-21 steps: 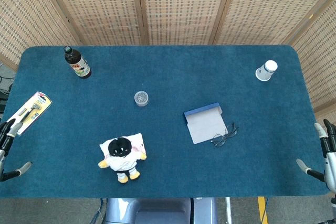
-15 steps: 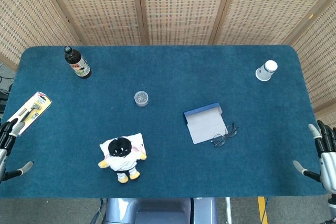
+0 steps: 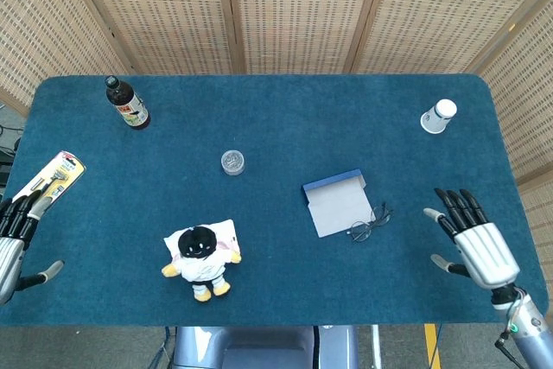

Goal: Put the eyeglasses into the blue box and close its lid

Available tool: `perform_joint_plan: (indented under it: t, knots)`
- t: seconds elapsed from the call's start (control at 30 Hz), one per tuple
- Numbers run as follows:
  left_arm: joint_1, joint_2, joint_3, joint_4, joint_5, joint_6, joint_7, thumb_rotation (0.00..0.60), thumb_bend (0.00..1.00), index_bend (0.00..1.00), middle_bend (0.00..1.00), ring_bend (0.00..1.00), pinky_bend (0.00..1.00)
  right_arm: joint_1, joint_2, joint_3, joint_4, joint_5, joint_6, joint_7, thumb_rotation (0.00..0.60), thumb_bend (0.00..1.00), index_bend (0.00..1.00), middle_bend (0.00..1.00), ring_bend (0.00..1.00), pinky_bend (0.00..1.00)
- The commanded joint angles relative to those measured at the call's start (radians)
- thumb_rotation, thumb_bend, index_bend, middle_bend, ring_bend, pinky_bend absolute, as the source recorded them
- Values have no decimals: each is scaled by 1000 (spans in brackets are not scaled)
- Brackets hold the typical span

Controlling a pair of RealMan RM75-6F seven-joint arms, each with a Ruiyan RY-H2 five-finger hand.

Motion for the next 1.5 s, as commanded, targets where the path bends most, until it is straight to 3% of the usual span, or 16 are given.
perform_joint_plan:
  t: [0.03,0.37,1.0,1.5]
  knots:
    - [-4,-4,-4,-7,-6,-6,15,600,0,0,0,0,0,69,-68,0,99,-40,-74,23,600,14,292,20,0,0]
    - [-32,-25,-23,7,-66,-67,31,600,0,0,0,0,0,176,-187,-16,275,-64,-181,56,600,147,365,85,0,15]
    - [-79,-84,-41,57,-125,-144,72,600,0,0,0,0,0,281,-289,-41,357,-34,-335,1,600,260,410,109,0,51]
    - [-85,-82,-39,52,-147,-155,83,600,0,0,0,0,0,315,-350,-68,444,-11,-373,-9,600,408,420,117,0,60]
